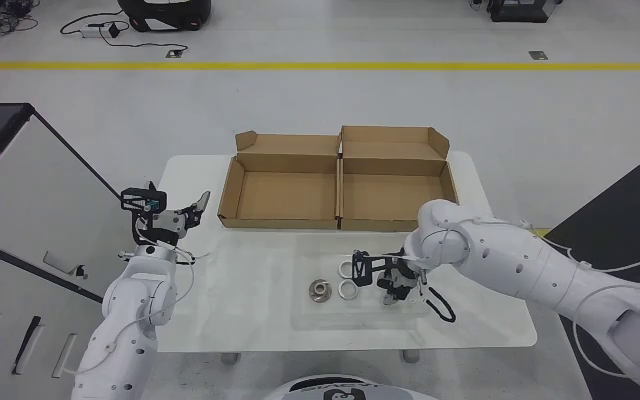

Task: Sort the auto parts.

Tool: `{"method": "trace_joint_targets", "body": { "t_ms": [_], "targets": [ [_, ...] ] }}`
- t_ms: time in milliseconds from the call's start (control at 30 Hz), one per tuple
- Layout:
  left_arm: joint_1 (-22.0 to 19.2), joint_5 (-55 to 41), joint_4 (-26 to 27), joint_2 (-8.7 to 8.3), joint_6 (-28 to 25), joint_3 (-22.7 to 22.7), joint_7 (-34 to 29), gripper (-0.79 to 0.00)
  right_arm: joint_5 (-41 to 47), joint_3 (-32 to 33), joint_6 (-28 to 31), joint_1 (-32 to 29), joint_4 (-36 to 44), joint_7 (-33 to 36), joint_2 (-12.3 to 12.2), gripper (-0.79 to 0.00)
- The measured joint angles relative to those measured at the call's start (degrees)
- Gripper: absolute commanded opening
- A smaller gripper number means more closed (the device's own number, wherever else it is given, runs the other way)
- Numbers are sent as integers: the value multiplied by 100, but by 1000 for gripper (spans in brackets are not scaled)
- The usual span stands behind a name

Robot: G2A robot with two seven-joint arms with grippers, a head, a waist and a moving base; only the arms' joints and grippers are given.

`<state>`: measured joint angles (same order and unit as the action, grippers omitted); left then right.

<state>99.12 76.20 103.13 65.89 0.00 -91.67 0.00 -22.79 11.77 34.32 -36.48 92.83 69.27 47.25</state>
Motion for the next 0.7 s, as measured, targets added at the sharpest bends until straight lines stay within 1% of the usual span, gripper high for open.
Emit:
{"method": "trace_joint_targets", "body": {
  "t_ms": [100, 133, 167, 500, 700],
  "targets": [
    [0, 0, 0, 0, 0, 0, 0, 0, -55, 18, -24, -29, 5, 19, 6, -665],
    [0, 0, 0, 0, 0, 0, 0, 0, -72, 28, -35, -40, 6, 19, 8, -748],
    [0, 0, 0, 0, 0, 0, 0, 0, -83, 36, -39, -49, 6, 19, 10, -785],
    [0, 0, 0, 0, 0, 0, 0, 0, -199, 151, 13, -92, 7, 6, 21, -785],
    [0, 0, 0, 0, 0, 0, 0, 0, -48, 384, 82, 18, 154, -12, -58, -785]
  ]
}}
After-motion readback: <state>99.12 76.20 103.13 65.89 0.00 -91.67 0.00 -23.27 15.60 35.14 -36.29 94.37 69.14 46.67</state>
